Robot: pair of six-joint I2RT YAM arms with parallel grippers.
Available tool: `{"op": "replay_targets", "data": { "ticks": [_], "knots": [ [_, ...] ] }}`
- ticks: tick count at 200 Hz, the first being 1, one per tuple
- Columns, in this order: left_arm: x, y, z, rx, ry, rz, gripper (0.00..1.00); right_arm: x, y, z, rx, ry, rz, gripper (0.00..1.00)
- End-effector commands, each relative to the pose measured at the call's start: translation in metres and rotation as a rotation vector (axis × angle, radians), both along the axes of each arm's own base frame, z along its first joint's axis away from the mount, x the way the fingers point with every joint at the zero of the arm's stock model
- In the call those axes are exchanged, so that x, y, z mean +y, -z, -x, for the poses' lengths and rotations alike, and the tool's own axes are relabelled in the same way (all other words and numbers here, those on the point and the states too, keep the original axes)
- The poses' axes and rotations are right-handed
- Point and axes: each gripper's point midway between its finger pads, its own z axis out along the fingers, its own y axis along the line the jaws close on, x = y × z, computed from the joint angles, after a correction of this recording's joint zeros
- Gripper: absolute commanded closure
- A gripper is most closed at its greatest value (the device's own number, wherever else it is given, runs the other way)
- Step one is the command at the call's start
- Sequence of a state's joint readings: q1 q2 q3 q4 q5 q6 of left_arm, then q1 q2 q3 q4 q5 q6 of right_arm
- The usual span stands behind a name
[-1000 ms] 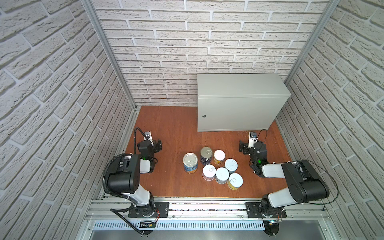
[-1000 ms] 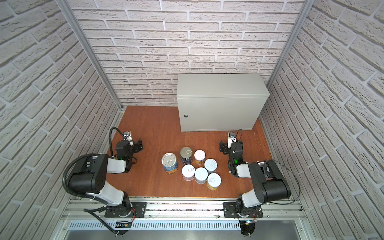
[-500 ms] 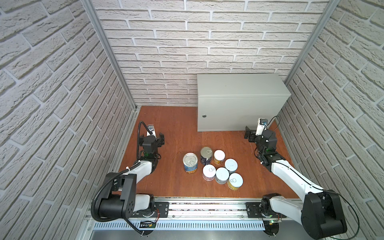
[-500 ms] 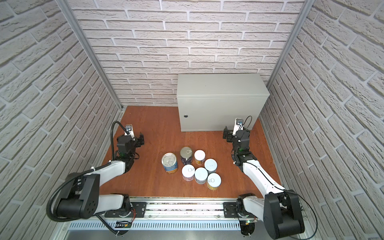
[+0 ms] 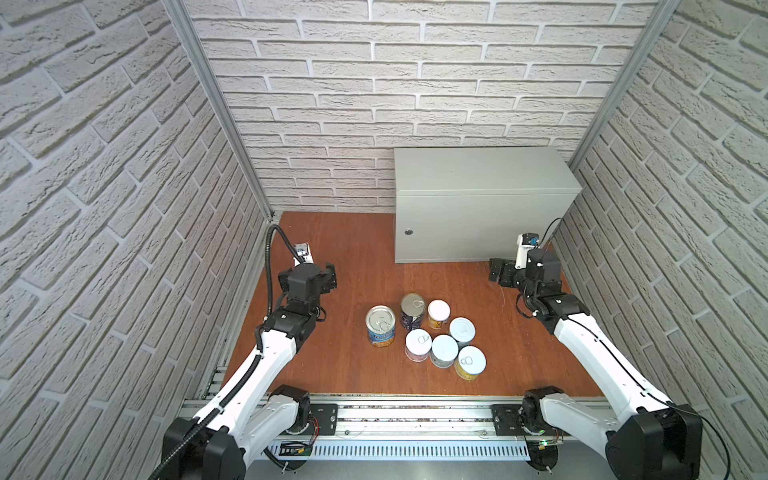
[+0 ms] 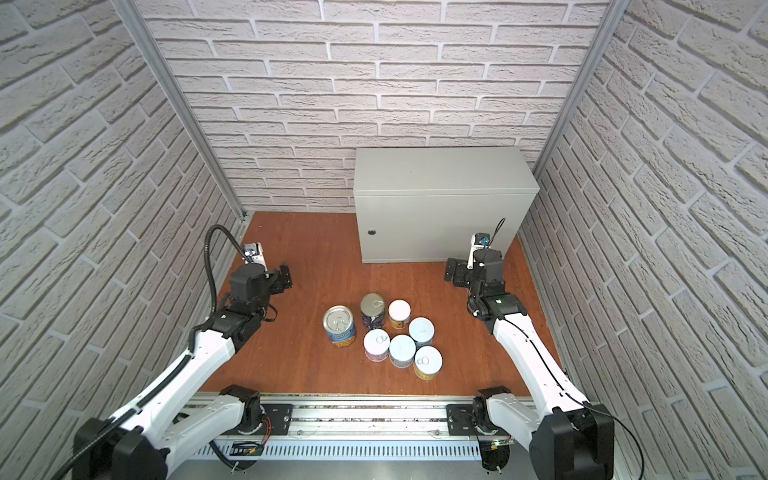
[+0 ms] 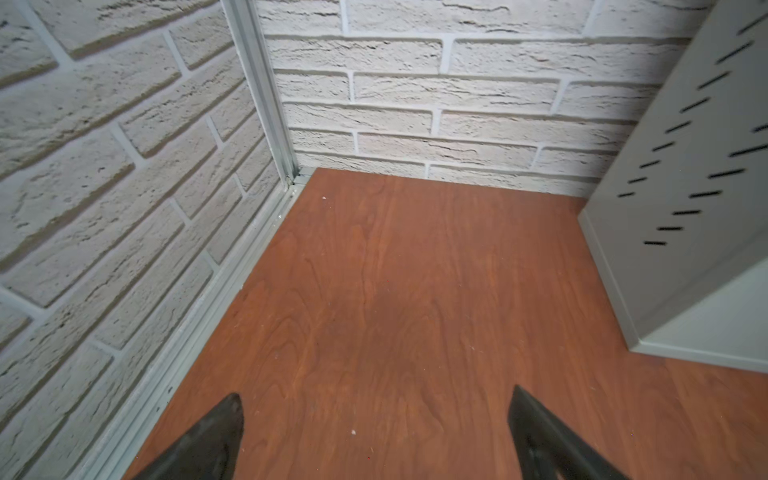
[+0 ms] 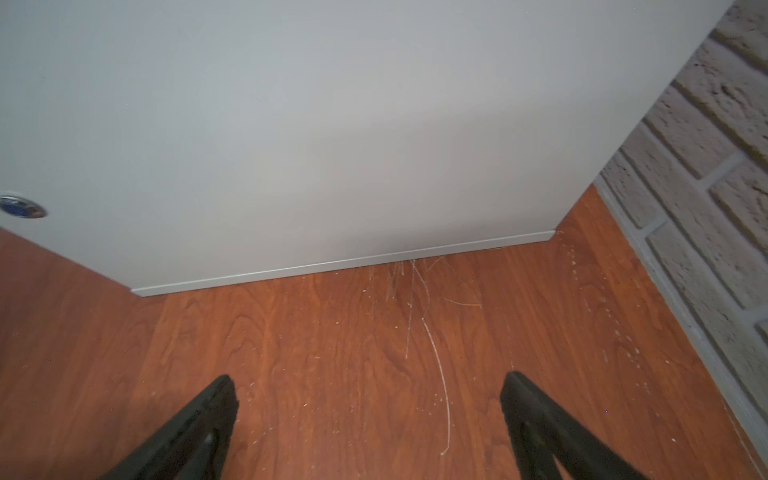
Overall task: Place and organize the canned foods onto the counter
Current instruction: 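Move both grippers toward the cluster of cans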
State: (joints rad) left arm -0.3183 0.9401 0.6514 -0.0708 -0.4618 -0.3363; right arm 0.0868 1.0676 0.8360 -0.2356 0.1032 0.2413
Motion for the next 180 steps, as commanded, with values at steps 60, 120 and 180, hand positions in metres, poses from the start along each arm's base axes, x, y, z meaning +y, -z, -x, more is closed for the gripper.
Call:
{"op": "replay_targets", "data": {
  "ticks": [60,120,180],
  "knots": [
    [-0.037,0.024,0.023,0.12,0.144,0.037,0.02,0.098,0.0,0.041,0.122,-0.315,0.012,0.0],
    [-0.059,0.021,0.03,0.156,0.233,0.122,0.02,0.179,0.008,0.07,0.148,-0.56,0.027,0.0],
    [-0.087,0.011,0.06,0.237,0.337,0.151,0.02,0.199,0.02,0.075,0.171,-0.619,0.053,0.0]
  ]
}}
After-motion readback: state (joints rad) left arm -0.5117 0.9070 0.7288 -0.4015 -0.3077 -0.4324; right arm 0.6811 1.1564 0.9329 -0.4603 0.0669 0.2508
